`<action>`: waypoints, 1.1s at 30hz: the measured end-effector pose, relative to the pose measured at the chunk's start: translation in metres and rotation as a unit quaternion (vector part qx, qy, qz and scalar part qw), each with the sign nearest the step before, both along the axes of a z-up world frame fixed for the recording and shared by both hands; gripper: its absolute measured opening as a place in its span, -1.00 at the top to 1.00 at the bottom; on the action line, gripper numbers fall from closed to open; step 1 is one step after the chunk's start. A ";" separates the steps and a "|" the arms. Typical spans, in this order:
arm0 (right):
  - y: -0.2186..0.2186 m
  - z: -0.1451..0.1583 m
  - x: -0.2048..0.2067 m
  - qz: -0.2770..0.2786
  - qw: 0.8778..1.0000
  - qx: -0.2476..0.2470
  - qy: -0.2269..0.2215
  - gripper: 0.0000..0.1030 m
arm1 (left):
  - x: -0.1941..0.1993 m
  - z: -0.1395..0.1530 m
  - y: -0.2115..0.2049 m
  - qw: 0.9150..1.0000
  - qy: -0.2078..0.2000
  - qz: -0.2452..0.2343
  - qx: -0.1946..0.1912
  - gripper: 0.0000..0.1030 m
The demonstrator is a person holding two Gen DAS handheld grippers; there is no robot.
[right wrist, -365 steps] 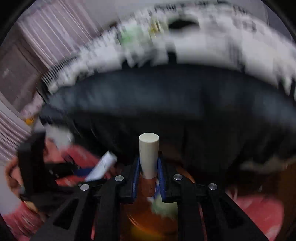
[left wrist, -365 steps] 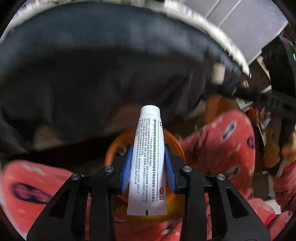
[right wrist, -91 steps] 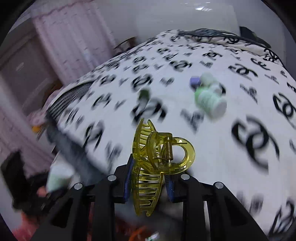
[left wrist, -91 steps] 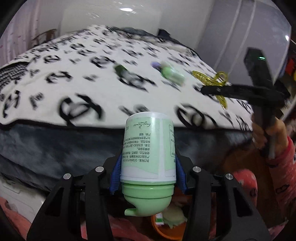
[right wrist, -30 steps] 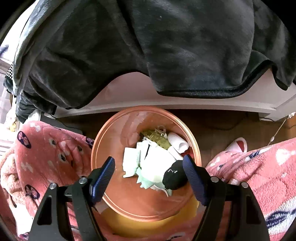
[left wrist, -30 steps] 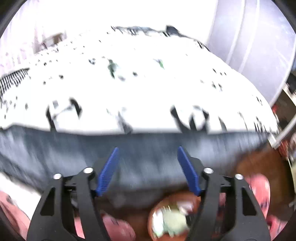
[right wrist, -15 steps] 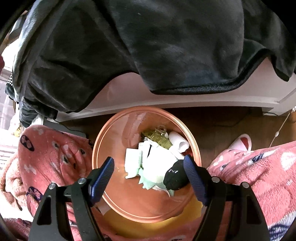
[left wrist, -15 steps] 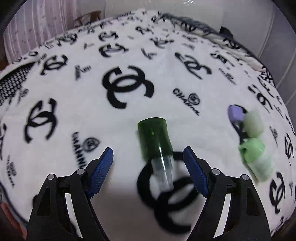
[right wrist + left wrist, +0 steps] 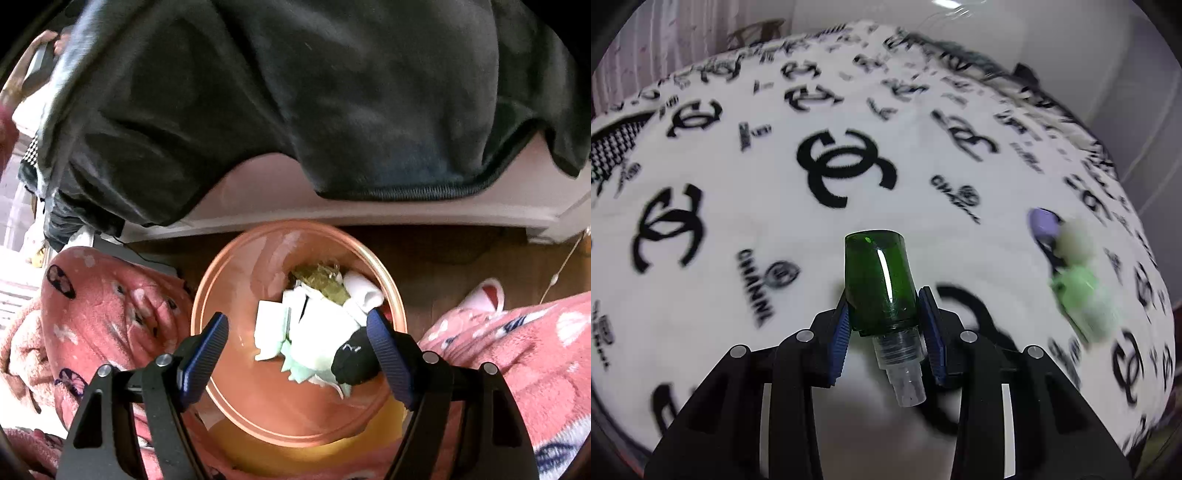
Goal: Collect trash
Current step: 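Move the left tool to the bed and grasp the green spray bottle, then lift spray bottle with left tool while right tool grasps green roll-on bottle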
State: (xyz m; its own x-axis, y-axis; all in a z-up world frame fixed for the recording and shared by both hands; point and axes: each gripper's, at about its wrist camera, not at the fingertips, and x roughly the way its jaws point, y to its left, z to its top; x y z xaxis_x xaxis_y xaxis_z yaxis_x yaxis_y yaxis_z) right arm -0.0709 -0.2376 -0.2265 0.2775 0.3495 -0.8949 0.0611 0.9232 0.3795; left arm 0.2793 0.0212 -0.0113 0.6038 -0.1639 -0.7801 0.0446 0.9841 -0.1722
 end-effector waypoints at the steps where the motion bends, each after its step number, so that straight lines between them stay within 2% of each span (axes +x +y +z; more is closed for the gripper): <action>1: 0.001 0.003 0.000 0.001 1.000 -0.003 -0.006 -0.47 | -0.012 0.005 0.002 1.000 -0.012 -0.008 0.007 0.32; 5: 0.006 0.019 -0.003 0.005 0.999 -0.019 -0.037 -0.47 | -0.085 0.024 0.014 0.997 -0.057 -0.046 0.009 0.32; 7: 0.008 0.034 -0.006 0.004 0.998 -0.033 -0.061 -0.47 | -0.123 0.026 0.020 0.997 -0.051 -0.049 0.013 0.32; 9: 0.010 0.054 -0.009 0.003 0.995 -0.041 -0.086 -0.47 | -0.153 0.024 0.024 0.997 -0.041 -0.058 -0.002 0.32; 10: 0.011 0.073 -0.010 0.006 0.994 -0.036 -0.108 -0.47 | -0.170 0.024 0.025 0.996 -0.044 -0.071 -0.013 0.32; 12: 0.012 0.105 -0.008 0.016 0.989 -0.030 -0.144 -0.47 | -0.208 0.021 0.022 0.994 -0.059 -0.092 -0.003 0.32; 14: 0.014 0.149 0.003 0.032 0.979 -0.041 -0.196 -0.47 | -0.237 0.015 0.018 0.992 -0.066 -0.108 0.000 0.32; 18: 0.015 0.225 0.058 0.049 0.955 -0.080 -0.282 -0.47 | -0.267 0.000 0.011 0.989 -0.053 -0.138 -0.023 0.32; 19: 0.015 0.244 0.083 0.048 0.946 -0.098 -0.304 -0.47 | -0.269 -0.003 0.009 0.988 -0.050 -0.143 -0.026 0.32; 21: 0.015 0.266 0.139 0.055 0.939 -0.125 -0.314 -0.48 | -0.273 -0.011 0.005 0.987 -0.040 -0.152 -0.039 0.32; 24: 0.017 0.271 0.215 0.056 0.943 -0.152 -0.291 -0.48 | -0.273 -0.017 0.000 0.986 -0.032 -0.156 -0.055 0.32; 27: 0.014 0.255 0.298 0.037 0.953 -0.168 -0.249 -0.46 | -0.270 -0.021 -0.002 0.985 -0.028 -0.156 -0.062 0.32; 30: 0.017 0.234 0.343 0.036 0.954 -0.198 -0.223 -0.39 | -0.264 -0.023 0.001 0.985 -0.020 -0.157 -0.073 0.32; 33: 0.024 0.212 0.367 0.045 0.954 -0.219 -0.197 -0.40 | -0.258 -0.027 0.004 0.985 -0.014 -0.153 -0.076 0.32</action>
State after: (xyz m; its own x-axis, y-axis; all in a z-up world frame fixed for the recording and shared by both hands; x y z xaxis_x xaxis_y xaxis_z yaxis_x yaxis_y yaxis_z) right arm 0.2957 -0.2135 -0.0142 0.6097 0.0034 -0.7926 -0.0938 0.9933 -0.0679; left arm 0.0209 0.0257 -0.0380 0.5289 -0.4555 -0.7161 0.3419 0.8866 -0.3115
